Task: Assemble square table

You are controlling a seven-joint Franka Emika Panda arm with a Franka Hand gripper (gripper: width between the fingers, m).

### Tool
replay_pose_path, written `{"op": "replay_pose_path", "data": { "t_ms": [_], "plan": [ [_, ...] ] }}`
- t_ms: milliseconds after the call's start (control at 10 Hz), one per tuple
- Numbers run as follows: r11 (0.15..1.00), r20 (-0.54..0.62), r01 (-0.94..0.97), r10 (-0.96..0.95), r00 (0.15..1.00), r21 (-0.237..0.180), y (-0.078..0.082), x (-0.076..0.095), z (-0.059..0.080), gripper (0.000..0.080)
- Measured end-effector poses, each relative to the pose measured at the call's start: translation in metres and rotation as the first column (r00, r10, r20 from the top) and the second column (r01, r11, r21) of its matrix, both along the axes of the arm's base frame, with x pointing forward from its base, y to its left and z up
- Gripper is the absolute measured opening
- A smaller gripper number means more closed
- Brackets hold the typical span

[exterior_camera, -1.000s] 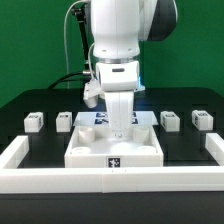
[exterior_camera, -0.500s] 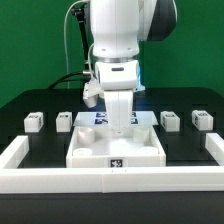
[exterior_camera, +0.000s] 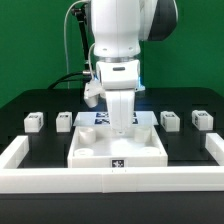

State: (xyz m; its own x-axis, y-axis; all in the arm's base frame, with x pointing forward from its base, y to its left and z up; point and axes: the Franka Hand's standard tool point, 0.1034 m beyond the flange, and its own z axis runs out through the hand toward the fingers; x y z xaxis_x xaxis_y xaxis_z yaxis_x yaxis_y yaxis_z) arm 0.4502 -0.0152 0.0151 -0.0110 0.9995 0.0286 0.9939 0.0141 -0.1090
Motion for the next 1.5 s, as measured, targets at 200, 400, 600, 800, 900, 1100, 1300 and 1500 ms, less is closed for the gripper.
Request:
{"op": "replay_pose_path", "data": {
  "t_ms": [200, 400, 600, 800, 900, 1100, 1300, 1500],
  "plan": [
    [1.0, 0.003, -0.015, 0.015, 1.0, 0.009, 0.018, 0.002, 0.001, 0.0064],
    [1.0, 0.009, -0.01, 0.01, 1.0, 0.019, 0.04, 0.008, 0.001, 0.0064],
    [1.0, 0.016, 0.003, -0.003, 1.0, 0.029, 0.059, 0.017, -0.001, 0.0064],
    [0.999, 0.027, 0.015, -0.016, 1.0, 0.036, 0.071, 0.029, -0.002, 0.0064],
    [0.999, 0.033, 0.017, -0.018, 0.999, 0.037, 0.077, 0.034, -0.002, 0.0064],
    [0.999, 0.039, 0.011, -0.013, 0.999, 0.034, 0.088, 0.04, -0.002, 0.0064],
    [0.999, 0.037, 0.027, -0.029, 0.999, 0.034, 0.09, 0.04, -0.001, 0.0064],
    [0.999, 0.036, 0.034, -0.035, 0.999, 0.034, 0.09, 0.04, -0.001, 0.0064]
  ]
}}
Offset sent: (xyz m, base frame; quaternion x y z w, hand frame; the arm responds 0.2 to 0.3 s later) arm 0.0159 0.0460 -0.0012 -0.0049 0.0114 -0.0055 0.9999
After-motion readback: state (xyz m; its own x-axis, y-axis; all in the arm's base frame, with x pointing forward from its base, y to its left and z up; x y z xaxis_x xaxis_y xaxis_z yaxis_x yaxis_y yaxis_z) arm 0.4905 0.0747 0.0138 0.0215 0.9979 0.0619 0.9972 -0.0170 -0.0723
